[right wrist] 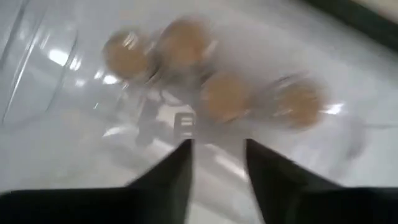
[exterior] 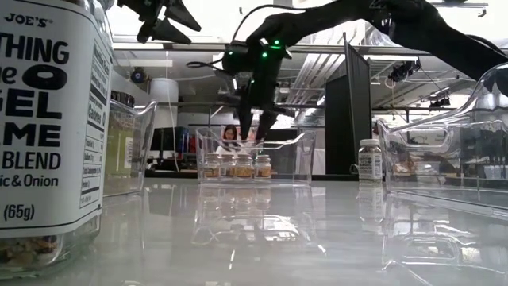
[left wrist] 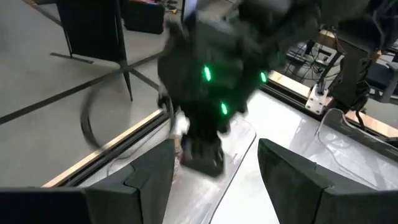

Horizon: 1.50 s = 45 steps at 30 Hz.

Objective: Sort spices by type
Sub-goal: Adjust the brown seasoning bottle in the middle transparent bin

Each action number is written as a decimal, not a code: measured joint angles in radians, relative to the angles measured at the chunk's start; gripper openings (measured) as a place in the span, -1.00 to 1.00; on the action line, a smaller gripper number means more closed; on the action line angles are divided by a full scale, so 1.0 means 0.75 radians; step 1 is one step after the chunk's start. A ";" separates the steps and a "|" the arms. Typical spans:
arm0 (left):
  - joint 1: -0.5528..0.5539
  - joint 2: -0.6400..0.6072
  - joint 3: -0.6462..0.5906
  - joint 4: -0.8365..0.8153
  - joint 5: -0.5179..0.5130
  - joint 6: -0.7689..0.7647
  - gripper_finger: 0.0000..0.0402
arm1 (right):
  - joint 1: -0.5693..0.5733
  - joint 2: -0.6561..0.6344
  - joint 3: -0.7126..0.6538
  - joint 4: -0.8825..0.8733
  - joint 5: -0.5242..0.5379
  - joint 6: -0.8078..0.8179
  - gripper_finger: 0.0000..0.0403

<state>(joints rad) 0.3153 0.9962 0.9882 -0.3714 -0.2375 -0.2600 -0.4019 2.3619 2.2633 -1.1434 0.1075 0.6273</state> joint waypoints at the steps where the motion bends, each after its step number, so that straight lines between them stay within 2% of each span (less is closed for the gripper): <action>1: 0.000 0.000 0.000 0.000 0.000 -0.001 0.08 | 0.015 0.001 -0.024 0.021 -0.028 0.000 -0.45; 3: 0.000 0.000 0.000 0.005 0.000 -0.001 0.08 | 0.033 0.005 -0.056 0.046 -0.085 -0.001 -0.81; 5: 0.000 0.000 0.000 0.006 0.000 -0.004 0.08 | 0.054 0.005 -0.078 0.113 -0.100 0.012 -0.92; 13: 0.000 0.000 0.000 0.041 -0.001 -0.035 0.08 | 0.046 0.011 -0.181 0.199 -0.004 0.152 -0.97; 22: 0.001 0.000 0.000 0.040 -0.001 -0.035 0.08 | 0.020 0.013 -0.313 0.379 -0.020 0.223 -0.99; 30: 0.001 0.000 0.000 0.039 -0.001 -0.035 0.08 | 0.007 0.010 -0.330 0.414 0.089 0.257 -1.00; 36: 0.001 0.000 0.000 0.038 -0.001 -0.035 0.08 | -0.006 0.007 -0.330 0.454 0.088 0.292 -1.00; 42: 0.001 -0.001 0.000 0.038 -0.001 -0.035 0.08 | 0.003 -0.023 -0.330 0.473 -0.024 0.274 -1.00; 45: 0.001 -0.003 0.000 0.039 -0.001 -0.035 0.08 | 0.019 -0.045 -0.329 0.555 -0.150 0.267 -1.00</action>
<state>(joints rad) 0.3157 0.9939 0.9882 -0.3418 -0.2382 -0.2859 -0.3879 2.3281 2.0166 -0.7274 -0.0053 0.8279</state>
